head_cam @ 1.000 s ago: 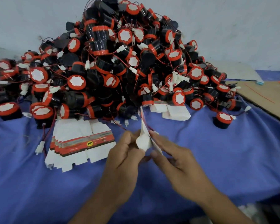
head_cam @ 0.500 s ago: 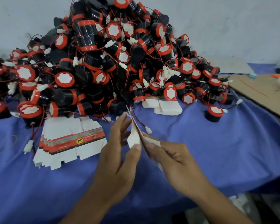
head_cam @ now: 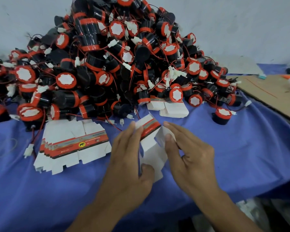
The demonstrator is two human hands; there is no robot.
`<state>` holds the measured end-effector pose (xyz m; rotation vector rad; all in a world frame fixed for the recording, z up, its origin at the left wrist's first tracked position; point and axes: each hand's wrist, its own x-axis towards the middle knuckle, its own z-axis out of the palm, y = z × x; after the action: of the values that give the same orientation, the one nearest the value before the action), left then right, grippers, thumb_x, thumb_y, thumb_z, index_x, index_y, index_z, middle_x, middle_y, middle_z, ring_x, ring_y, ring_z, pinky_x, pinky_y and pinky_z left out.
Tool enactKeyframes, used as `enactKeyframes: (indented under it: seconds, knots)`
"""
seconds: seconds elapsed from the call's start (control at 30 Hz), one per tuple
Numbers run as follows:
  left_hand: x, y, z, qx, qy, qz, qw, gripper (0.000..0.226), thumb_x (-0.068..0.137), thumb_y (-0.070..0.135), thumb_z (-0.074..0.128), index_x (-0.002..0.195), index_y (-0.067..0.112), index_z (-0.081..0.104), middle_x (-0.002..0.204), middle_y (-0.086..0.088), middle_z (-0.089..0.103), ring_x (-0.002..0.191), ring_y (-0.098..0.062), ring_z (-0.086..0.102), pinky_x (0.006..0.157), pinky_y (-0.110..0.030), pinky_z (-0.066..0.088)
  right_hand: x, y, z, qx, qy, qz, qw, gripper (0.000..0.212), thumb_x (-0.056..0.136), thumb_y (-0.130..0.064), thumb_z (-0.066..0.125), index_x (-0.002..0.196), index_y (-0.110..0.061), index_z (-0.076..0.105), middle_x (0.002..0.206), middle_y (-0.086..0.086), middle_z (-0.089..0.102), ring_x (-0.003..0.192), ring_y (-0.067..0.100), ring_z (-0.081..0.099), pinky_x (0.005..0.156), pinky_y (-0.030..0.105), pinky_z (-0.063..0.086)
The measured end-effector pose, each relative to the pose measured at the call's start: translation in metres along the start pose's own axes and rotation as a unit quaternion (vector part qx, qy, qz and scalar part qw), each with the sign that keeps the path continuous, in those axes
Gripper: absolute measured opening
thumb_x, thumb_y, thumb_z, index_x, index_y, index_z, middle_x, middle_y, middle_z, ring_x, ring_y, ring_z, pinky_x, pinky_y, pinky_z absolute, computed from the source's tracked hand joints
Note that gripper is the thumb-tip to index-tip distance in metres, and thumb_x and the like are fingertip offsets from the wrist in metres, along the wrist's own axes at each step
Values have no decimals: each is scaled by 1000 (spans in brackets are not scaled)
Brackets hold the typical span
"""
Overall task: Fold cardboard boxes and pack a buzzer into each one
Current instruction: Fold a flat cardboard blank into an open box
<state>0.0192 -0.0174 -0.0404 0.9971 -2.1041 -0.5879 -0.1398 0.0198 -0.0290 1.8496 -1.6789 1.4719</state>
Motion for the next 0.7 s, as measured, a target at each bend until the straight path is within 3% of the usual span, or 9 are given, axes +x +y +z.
enactKeyframes:
  seconds: [0.1,0.2,0.27,0.33,0.4,0.47,0.53,0.6,0.7]
  knots:
    - [-1,-6,-1,-67,-70,5,995,84,83,50,58,153,29,17,158,23,14,148,6,8,113,-6,12,0,3,-2,9,-29,-7,1000,32,101,-22,52,123,-9,72,122,0,72,110,7,67,87,17,55]
    - [4,-12,-14,-137,-85,-13,987,72,80,73,54,140,42,31,147,39,24,140,13,24,106,-7,27,5,10,-9,3,-71,-55,996,32,100,-19,53,124,-8,71,120,0,72,108,9,67,89,12,51]
    - [7,-13,-22,-191,-106,-31,975,58,76,77,57,121,44,43,143,37,34,136,8,34,103,-19,33,9,15,-14,-6,-79,-84,993,31,100,-18,52,122,-6,71,117,1,73,104,9,66,89,7,45]
    - [8,-13,-24,-240,-141,-31,960,58,74,80,59,106,34,48,135,26,47,132,-3,45,102,-26,36,9,15,-17,-4,-77,-108,991,34,105,-22,46,120,-5,71,114,2,73,99,10,65,88,7,44]
    - [6,-13,-21,-260,-143,-49,954,59,70,76,67,102,32,46,120,20,55,122,-8,53,100,-29,42,8,14,-16,9,-78,-126,989,41,109,-27,39,119,-5,72,115,3,73,99,12,66,87,12,49]
    - [5,-10,-15,-265,-111,-74,955,61,66,64,77,110,39,43,112,17,58,111,-11,59,94,-33,50,6,11,-13,22,-68,-132,989,29,103,-21,53,115,-5,74,117,4,72,101,16,69,86,24,56]
    - [5,-6,-8,-316,-109,-95,938,73,66,50,82,124,49,37,112,9,61,104,-18,65,88,-35,56,2,5,-9,38,-45,-94,994,26,96,-25,63,114,-9,75,119,-1,70,103,15,69,84,26,57]
    - [5,-3,-3,-344,-104,-109,927,76,70,41,79,130,54,35,109,6,64,98,-19,69,82,-31,58,-1,-6,-6,80,-23,20,996,36,92,-43,66,123,-25,67,126,-13,65,113,9,64,90,23,53]
    - [8,-3,0,-315,-37,-116,941,60,78,28,75,124,53,46,96,8,65,82,-15,69,67,-29,59,-4,-14,-1,246,-11,217,945,68,74,-52,78,134,-41,48,135,-25,54,131,5,53,103,27,47]
